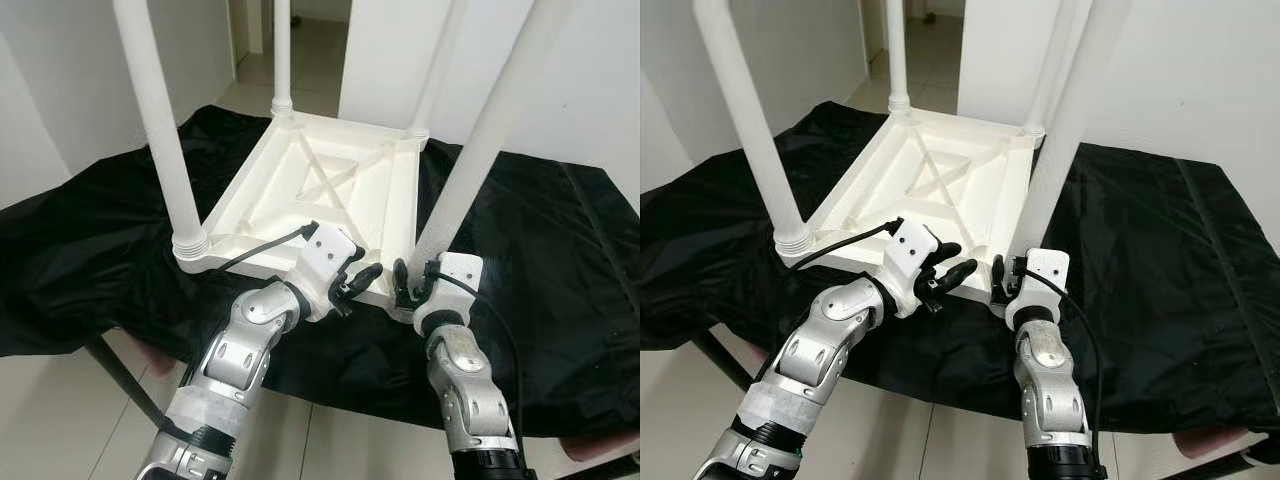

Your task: Building children table

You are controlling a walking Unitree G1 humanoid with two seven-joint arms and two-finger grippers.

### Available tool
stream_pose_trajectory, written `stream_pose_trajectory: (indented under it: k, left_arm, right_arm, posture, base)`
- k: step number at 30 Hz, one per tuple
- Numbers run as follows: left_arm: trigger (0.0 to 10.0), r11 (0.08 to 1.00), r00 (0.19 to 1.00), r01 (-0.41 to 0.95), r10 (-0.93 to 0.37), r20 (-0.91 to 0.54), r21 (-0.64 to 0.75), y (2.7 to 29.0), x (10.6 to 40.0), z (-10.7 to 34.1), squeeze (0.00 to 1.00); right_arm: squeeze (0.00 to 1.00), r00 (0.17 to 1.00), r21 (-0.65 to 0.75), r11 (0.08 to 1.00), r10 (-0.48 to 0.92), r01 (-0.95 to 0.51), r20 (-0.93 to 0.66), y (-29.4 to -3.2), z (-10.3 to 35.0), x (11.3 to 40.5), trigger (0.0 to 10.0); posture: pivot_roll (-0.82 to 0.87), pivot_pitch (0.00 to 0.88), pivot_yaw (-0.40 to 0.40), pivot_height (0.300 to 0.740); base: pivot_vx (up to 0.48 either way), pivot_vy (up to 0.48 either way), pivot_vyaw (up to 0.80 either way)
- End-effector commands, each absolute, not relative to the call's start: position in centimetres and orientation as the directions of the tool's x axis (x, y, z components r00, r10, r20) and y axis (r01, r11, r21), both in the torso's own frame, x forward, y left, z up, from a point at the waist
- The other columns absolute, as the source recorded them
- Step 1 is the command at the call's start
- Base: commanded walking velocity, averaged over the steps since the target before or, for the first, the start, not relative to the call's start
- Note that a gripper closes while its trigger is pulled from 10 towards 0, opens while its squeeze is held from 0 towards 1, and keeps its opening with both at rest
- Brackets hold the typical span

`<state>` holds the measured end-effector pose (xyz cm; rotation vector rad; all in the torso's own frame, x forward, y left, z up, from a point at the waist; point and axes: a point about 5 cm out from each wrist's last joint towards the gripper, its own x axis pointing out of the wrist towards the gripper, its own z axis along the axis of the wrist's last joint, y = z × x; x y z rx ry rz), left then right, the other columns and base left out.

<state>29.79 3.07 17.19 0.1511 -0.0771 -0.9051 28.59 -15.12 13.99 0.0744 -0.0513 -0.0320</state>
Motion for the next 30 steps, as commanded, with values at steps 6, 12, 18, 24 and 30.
stream_pose_trajectory:
  k: [6, 12, 18, 24, 30]
  left_arm:
    - [10.0, 0.638, 0.645, 0.755, -0.764, -0.002, 0.152, 3.2, 29.9, 16.9, 0.0]
    - [10.0, 0.63, 0.638, 0.764, -0.77, -0.013, 0.141, 3.2, 29.4, 16.6, 0.0]
    - [10.0, 0.619, 0.626, 0.774, -0.78, -0.008, 0.135, 3.1, 29.4, 16.8, 0.0]
    - [10.0, 0.594, 0.602, 0.792, -0.798, -0.016, 0.14, 2.9, 29.2, 16.7, 0.0]
    - [10.0, 0.586, 0.595, 0.796, -0.804, -0.018, 0.154, 2.9, 29.4, 16.8, 0.0]
  right_arm:
    - [0.31, 0.997, 0.04, 0.999, 0.0, -0.003, 0.071, -17.0, 13.8, 28.0, 10.0]
    - [0.0, 0.955, -0.048, 0.957, 0.288, -0.285, 0.072, -18.5, 13.5, 28.1, 10.0]
    - [0.0, 0.915, -0.078, 0.917, 0.396, -0.391, 0.072, -18.8, 14.2, 28.6, 10.0]
    - [0.0, 0.857, -0.107, 0.855, 0.514, -0.508, 0.037, -18.9, 14.9, 29.5, 10.0]
    - [0.0, 0.788, -0.118, 0.781, 0.614, -0.613, -0.033, -18.9, 14.6, 30.6, 10.0]
  posture:
    - [-0.04, 0.0, -0.05, 0.74]
    - [-0.04, 0.0, -0.049, 0.74]
    - [-0.04, 0.0, -0.042, 0.74]
    - [-0.05, 0.0, -0.025, 0.74]
    - [-0.05, 0.0, -0.019, 0.74]
  base:
    - [0.0, 0.0, 0.0]
    - [0.0, 0.0, 0.0]
    - [0.0, 0.0, 0.0]
    - [0.0, 0.0, 0.0]
    - [0.0, 0.0, 0.0]
